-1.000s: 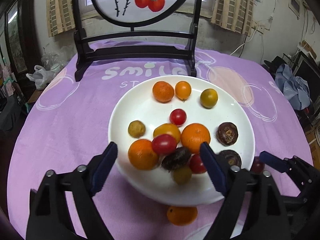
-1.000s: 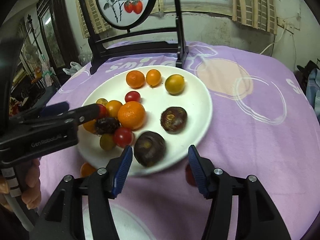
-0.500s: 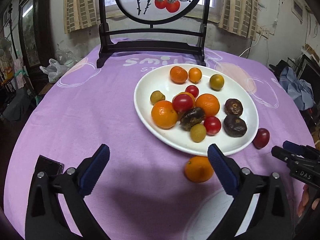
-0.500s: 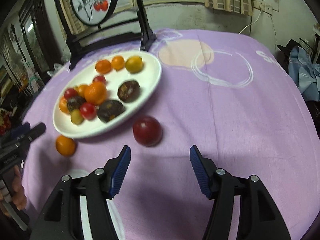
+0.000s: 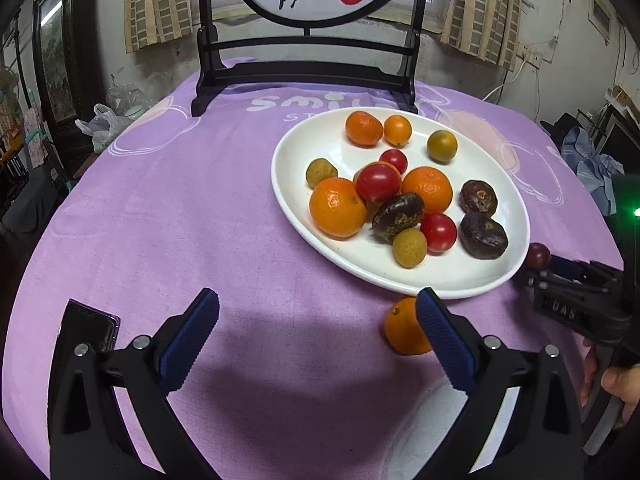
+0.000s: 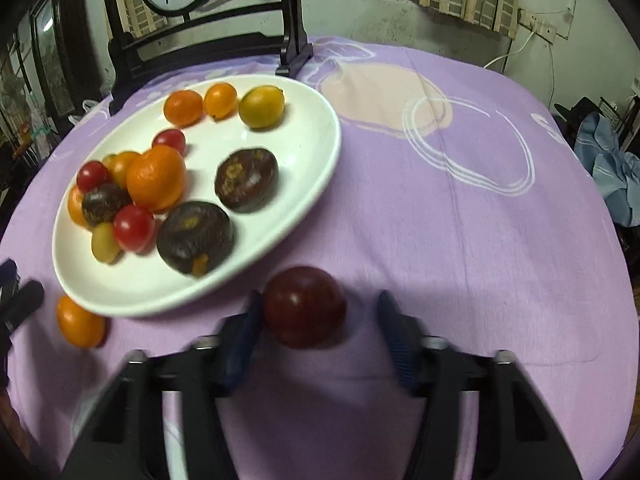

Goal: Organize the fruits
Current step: 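Grasp the dark red tomato with the right tool while the left tool grasps the orange, then carry the dark red tomato and orange to the plate and open both tools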

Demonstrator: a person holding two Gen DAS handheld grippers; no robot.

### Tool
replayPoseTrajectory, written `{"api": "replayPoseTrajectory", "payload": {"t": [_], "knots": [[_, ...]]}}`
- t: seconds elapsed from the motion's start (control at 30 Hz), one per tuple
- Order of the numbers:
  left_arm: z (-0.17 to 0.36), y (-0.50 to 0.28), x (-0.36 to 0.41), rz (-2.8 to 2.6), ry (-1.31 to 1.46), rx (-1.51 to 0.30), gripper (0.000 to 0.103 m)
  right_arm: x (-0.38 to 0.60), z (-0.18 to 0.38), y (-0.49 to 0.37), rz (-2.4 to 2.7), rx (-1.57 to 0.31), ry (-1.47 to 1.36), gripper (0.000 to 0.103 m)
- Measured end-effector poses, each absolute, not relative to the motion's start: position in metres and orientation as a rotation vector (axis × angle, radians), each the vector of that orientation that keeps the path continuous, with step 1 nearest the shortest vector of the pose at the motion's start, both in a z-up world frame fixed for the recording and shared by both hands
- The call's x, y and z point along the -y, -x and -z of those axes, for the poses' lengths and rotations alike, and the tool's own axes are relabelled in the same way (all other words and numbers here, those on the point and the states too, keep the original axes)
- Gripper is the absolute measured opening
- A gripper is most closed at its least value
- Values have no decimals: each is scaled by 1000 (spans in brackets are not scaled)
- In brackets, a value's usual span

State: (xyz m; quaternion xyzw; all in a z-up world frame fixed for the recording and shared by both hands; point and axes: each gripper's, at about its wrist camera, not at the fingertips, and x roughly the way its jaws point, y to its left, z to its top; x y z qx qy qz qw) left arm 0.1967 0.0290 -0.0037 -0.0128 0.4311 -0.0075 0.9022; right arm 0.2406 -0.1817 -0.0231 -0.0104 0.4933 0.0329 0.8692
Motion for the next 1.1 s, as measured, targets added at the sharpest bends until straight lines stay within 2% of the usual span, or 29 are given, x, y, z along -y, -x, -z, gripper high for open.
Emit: {"api": "replayPoseTrajectory", "payload": {"t": [0.43, 0.73, 0.77, 0.83, 0.9, 0.93, 1.1], "knots": [[20, -193, -4, 120, 21, -953, 97, 187, 3, -192, -139, -1016, -29, 38], [40, -206, 8, 144, 57, -1023, 96, 186, 9, -182, -184, -1019, -76, 38], [41, -207, 9, 134, 47, -1018, 94, 187, 10, -181, -187, -1020, -81, 38], [40, -207, 13, 116, 12, -991, 76, 187, 10, -181, -188, -1021, -79, 38], [38, -206, 16, 135, -10, -964, 42, 189, 11, -181, -187, -1021, -87, 38], [36, -205, 16, 164, 6, -954, 39, 190, 10, -181, -187, -1021, -91, 38], [22, -193, 17, 146, -38, -924, 39, 194, 6, -179, -187, -1005, -103, 38]]}}
